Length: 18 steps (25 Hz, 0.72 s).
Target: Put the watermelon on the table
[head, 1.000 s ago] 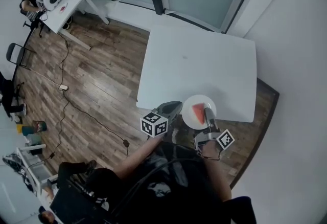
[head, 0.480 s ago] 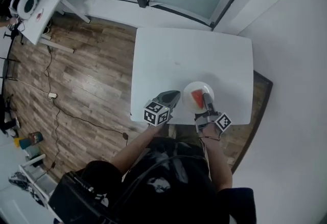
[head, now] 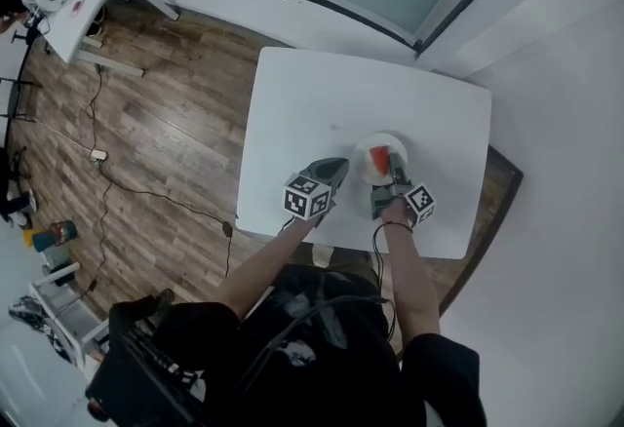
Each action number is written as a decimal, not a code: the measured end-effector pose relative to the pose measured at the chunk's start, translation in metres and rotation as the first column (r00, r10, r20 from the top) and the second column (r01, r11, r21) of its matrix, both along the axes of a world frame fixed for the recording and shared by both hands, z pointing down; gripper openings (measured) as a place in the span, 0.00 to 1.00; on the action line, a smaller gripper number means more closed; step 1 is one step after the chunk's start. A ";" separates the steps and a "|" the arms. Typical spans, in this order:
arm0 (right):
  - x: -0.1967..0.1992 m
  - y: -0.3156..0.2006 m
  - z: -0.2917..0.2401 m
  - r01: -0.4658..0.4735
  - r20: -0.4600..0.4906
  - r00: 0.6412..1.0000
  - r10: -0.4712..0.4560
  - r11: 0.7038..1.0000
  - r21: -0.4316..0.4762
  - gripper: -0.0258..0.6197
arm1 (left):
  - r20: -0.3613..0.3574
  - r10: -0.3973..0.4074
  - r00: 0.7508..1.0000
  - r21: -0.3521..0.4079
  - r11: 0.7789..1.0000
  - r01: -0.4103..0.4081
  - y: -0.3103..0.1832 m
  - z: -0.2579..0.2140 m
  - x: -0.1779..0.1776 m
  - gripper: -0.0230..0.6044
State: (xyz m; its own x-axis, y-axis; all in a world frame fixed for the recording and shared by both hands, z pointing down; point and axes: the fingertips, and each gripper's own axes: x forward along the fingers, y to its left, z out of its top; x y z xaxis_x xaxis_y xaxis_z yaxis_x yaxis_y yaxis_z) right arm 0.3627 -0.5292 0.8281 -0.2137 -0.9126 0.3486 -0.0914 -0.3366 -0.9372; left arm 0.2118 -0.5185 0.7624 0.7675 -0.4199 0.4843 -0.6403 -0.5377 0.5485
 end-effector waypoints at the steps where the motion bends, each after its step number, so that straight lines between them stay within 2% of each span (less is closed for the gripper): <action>1: 0.002 -0.007 0.008 -0.006 0.005 1.000 0.006 1.000 -0.023 0.07 | 0.004 -0.012 1.000 -0.008 1.000 0.012 -0.004 0.003 0.001 0.04; 4: 0.003 -0.022 0.026 -0.008 -0.013 1.000 0.007 0.996 -0.084 0.07 | 0.009 -0.032 0.999 -0.018 0.999 0.032 -0.009 0.005 0.001 0.04; 6: 0.002 -0.030 0.030 0.025 -0.095 0.995 -0.036 0.993 -0.118 0.07 | 0.008 -0.041 0.999 -0.020 0.999 0.041 -0.010 0.004 -0.002 0.04; 8: 0.000 -0.037 0.032 0.080 -0.208 0.971 -0.114 0.984 -0.161 0.08 | 0.002 -0.058 0.998 -0.034 0.998 0.058 -0.012 0.003 -0.008 0.04; 10: 0.000 -0.041 0.036 0.130 -0.313 0.928 -0.202 0.963 -0.237 0.09 | -0.008 -0.071 0.997 -0.043 0.997 0.071 -0.012 -0.001 -0.011 0.04; 12: 0.004 -0.044 0.038 0.159 -0.410 0.868 -0.280 0.939 -0.306 0.13 | -0.016 -0.069 0.997 -0.039 0.997 0.069 -0.012 -0.007 -0.011 0.04; 14: 0.009 -0.048 0.037 0.192 -0.497 0.793 -0.353 0.918 -0.346 0.16 | -0.022 -0.060 0.998 -0.032 0.998 0.059 -0.011 -0.013 -0.009 0.04; 16: 0.016 -0.049 0.035 0.223 -0.581 0.696 -0.421 0.897 -0.382 0.23 | -0.027 -0.050 0.998 -0.022 0.999 0.049 -0.012 -0.018 -0.008 0.04; 18: 0.025 -0.047 0.031 0.237 -0.666 0.578 -0.470 0.879 -0.414 0.27 | -0.025 -0.036 0.999 -0.009 0.999 0.036 -0.011 -0.021 -0.011 0.04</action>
State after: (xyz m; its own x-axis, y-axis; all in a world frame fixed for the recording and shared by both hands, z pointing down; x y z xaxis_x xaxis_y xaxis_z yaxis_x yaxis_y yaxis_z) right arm 0.3876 -0.5759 0.8589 -0.0681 -0.6729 0.7366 -0.8642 -0.3292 -0.3805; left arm 0.2013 -0.5298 0.7413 0.7638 -0.4437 0.4687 -0.6453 -0.5100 0.5688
